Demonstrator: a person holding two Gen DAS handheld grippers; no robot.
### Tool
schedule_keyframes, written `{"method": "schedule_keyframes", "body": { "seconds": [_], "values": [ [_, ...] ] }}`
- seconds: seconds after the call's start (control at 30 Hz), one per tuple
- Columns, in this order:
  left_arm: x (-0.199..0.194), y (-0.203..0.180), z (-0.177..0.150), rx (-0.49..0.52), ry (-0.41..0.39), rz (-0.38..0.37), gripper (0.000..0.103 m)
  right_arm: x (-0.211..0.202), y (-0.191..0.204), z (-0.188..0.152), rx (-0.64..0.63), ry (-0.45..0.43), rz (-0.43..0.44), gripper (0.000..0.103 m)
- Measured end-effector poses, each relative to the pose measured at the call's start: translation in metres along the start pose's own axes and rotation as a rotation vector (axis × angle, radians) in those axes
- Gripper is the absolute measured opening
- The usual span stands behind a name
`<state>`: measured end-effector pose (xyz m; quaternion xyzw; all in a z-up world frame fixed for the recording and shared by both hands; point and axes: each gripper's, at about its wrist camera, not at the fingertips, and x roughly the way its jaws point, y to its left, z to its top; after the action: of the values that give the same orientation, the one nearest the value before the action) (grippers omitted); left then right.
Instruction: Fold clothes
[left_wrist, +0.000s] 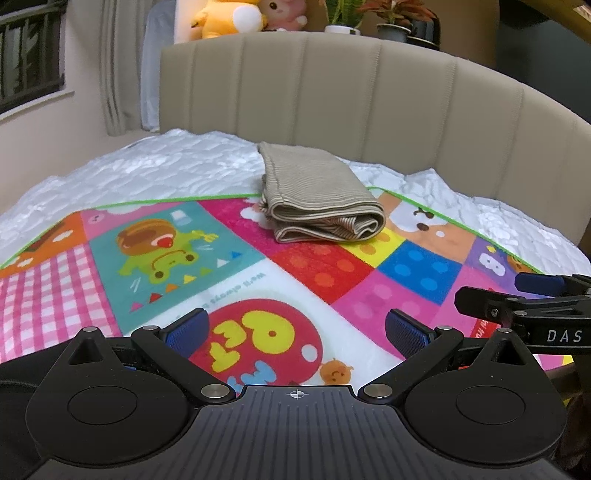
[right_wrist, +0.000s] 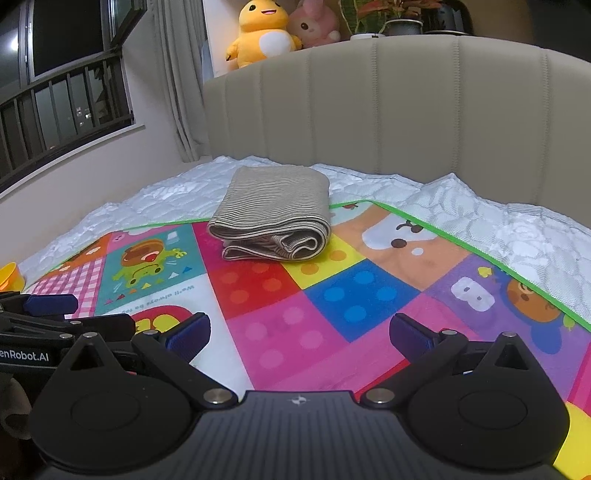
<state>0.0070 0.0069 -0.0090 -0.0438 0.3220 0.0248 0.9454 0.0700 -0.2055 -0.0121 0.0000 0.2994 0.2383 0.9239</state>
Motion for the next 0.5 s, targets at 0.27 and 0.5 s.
{"method": "schedule_keyframes", "body": {
  "seconds": [0.27, 0.5],
  "values": [
    [0.0000, 0.0004, -0.0001, -0.002, -0.001, 0.008, 0.103, 0.0007, -0.0002, 0.0000, 0.003, 0.003, 0.007, 0.103],
    [-0.0007, 0.0020, 0.0000, -0.004, -0.004, 0.005, 0.103, 0.0025, 0.0011, -0.0001, 0.004, 0.010, 0.012, 0.103]
  ]
}}
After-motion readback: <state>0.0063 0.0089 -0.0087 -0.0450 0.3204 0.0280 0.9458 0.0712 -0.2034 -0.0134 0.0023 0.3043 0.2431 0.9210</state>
